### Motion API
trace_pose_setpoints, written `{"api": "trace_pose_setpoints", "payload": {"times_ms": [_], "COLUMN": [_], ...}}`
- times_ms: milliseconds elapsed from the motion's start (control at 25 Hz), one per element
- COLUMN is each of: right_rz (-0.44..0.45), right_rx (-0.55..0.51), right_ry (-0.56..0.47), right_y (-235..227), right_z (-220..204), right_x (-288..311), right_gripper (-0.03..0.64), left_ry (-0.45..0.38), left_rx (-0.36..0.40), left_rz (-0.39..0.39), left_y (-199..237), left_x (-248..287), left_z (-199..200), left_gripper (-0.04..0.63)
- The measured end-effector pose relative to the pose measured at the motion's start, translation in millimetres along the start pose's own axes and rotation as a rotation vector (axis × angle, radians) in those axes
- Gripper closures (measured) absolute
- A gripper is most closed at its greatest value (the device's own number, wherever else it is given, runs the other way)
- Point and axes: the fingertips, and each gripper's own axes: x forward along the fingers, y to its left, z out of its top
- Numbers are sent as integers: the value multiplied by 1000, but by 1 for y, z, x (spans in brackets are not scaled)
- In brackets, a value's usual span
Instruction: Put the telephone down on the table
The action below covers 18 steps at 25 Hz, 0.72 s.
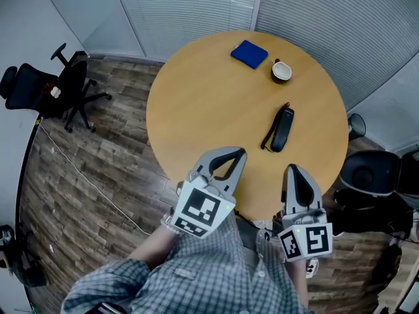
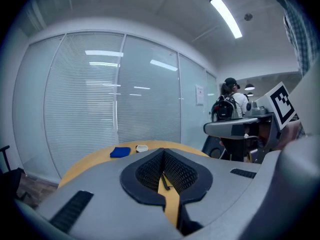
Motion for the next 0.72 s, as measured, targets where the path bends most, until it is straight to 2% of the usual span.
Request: {"api": "trace_pose_setpoints", "payload": {"times_ms": [720], "right_rz": [-9], "right_rx": [-16], "right_ry": [29], "right_y": [-5], "right_z": [-8], "right_x": [-8], "right_gripper": [607], "left_ry": [29], "left_rx": [20], "left_rz": [3], "left_y": [-10], "left_x": [6], "left_z": [-6], "left_gripper": [588]}}
